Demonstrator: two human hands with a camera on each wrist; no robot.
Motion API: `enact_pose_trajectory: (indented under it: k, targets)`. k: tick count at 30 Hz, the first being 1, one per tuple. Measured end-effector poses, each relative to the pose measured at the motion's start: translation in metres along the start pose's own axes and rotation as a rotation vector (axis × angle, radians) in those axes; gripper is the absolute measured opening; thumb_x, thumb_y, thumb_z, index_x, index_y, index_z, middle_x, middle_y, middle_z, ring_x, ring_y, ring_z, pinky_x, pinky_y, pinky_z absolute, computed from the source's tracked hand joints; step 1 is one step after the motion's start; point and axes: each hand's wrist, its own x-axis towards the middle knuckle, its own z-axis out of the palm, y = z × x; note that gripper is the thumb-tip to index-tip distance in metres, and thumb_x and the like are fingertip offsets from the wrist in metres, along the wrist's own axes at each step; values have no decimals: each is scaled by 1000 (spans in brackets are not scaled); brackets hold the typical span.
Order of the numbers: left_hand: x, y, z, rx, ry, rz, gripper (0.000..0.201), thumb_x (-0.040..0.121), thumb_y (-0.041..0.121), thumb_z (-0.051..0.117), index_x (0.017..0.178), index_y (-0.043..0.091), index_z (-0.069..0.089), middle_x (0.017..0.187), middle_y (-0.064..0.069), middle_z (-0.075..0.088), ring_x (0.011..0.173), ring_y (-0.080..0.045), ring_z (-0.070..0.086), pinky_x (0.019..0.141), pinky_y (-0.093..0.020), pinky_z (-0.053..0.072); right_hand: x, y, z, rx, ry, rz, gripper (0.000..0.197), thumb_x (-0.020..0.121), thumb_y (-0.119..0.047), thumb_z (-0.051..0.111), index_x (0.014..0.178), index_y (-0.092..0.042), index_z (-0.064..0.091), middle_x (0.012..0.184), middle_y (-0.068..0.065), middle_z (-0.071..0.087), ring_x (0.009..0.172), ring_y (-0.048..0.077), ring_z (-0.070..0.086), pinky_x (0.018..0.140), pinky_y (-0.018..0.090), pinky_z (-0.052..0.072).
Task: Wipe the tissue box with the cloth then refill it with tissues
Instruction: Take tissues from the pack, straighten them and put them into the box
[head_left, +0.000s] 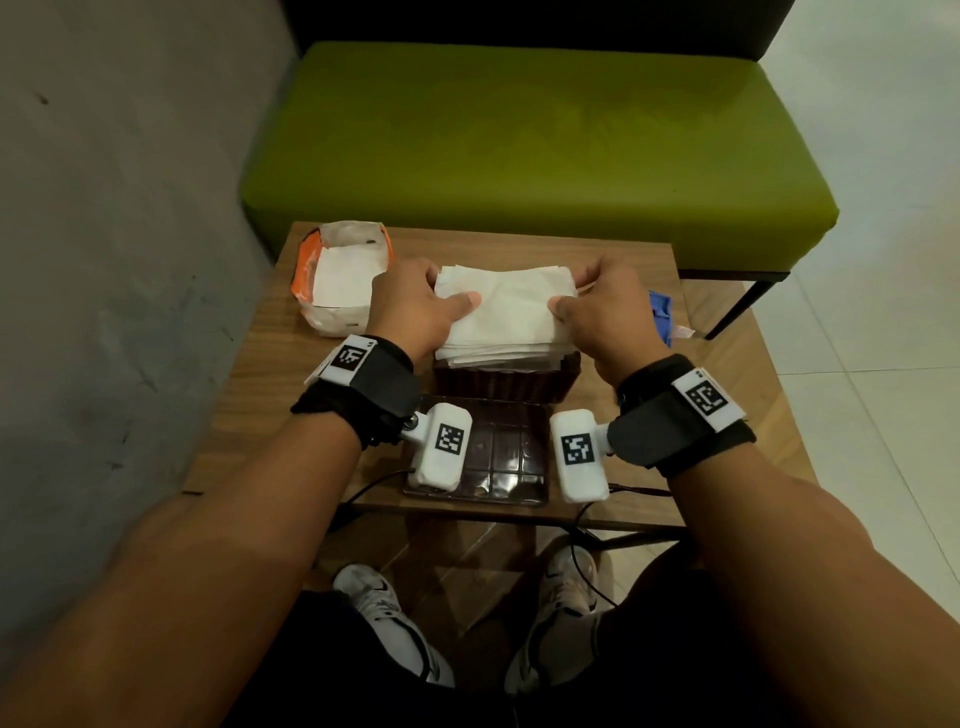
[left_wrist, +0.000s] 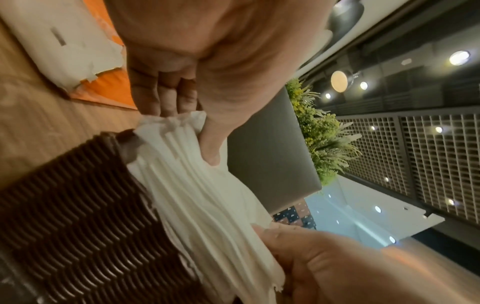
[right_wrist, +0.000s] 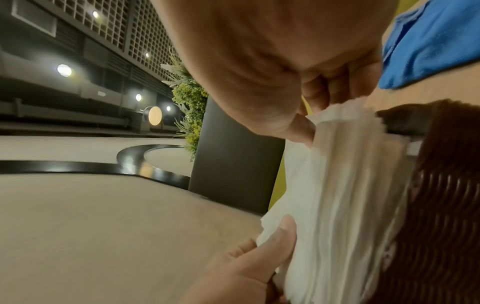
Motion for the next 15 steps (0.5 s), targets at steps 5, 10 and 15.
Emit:
enact_pose_trajectory:
  k: [5,10,15]
  targets:
    - [-1,-1,3,138,-23,67,37,85,40,88,96,17,61,90,-2,63,99,-33,63,85,-45,54,4,5,9,-241,14,-58,23,89,-11,66,110,-14,58,109,11,70,104,35,65,94,54,55]
    - [-2,-4,8,138,2,85,55,80,31,93,118,16,56,108,-4,64,104,-29,62,89,-46,54,8,10,17,-471,19,-167,23,84,-6,60,106,-15,55,103,14,69,98,41,63,91,49,50]
    - [-8,-14,12,242,35,187,53,81,21,91,118,17,53,124,-5,48,116,-30,53,97,-45,49,8,17,22,-685,-8,-313,26,86,-4,58,112,-9,54,105,22,66,103,44,57,79,44,36]
